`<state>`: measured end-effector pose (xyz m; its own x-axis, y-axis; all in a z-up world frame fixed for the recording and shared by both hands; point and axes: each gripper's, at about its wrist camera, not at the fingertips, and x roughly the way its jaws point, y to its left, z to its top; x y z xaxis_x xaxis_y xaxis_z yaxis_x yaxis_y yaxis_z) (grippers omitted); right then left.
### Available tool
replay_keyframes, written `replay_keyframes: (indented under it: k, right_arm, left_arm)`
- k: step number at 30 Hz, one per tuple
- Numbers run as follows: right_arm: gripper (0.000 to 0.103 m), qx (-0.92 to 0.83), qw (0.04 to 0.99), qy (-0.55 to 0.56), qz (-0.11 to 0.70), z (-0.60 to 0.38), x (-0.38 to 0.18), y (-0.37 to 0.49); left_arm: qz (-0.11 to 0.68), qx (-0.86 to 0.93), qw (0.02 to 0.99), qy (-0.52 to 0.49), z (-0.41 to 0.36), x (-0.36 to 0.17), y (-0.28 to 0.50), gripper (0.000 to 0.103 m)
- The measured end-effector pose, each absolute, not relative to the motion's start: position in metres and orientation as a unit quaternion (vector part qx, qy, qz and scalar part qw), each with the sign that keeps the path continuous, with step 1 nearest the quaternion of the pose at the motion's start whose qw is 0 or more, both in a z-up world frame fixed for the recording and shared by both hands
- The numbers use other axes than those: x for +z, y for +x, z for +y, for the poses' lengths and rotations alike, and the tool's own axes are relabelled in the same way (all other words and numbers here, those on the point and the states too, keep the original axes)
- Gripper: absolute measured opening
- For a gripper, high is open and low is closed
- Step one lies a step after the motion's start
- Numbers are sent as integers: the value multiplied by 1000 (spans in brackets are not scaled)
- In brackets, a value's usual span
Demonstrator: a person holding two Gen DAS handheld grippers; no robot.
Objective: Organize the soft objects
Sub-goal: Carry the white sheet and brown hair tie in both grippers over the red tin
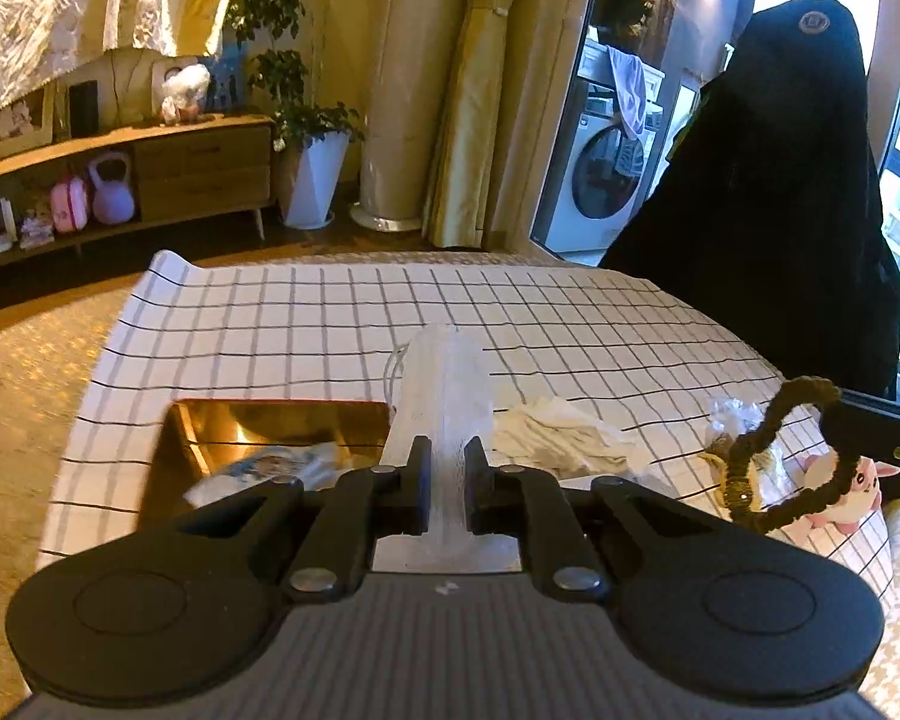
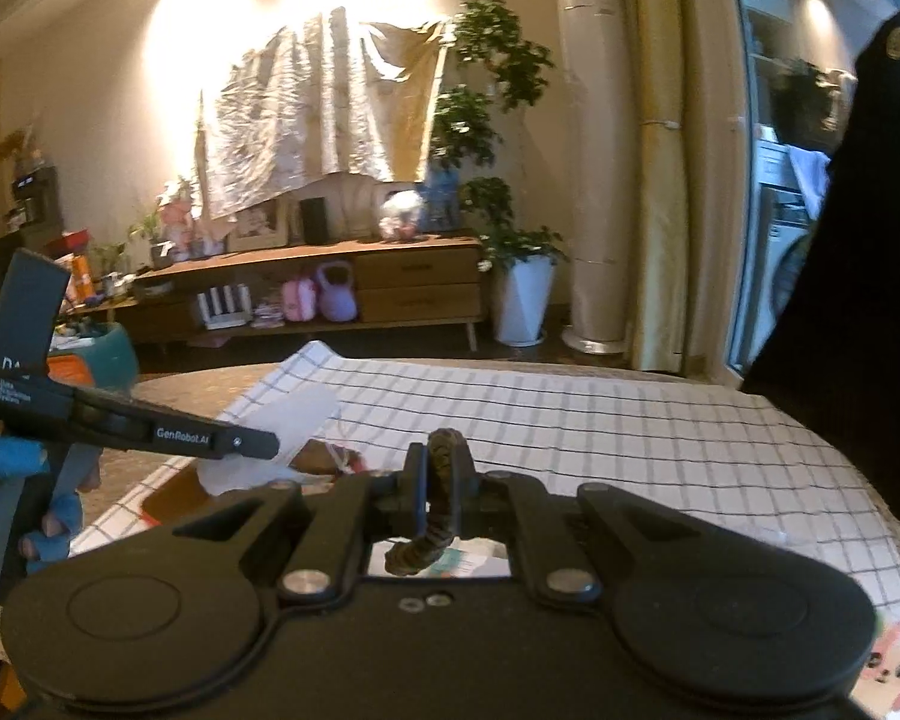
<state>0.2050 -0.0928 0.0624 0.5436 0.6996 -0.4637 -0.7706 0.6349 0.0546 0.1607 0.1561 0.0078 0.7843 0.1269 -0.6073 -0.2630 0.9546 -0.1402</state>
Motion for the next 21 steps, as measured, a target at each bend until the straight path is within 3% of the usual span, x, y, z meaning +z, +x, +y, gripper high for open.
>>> replay_keyframes:
  k: [21]
  right_arm:
    - [6, 481, 837, -116, 233, 12, 51, 180]
  left_arm:
    - [337, 144, 927, -77, 238, 6, 121, 10]
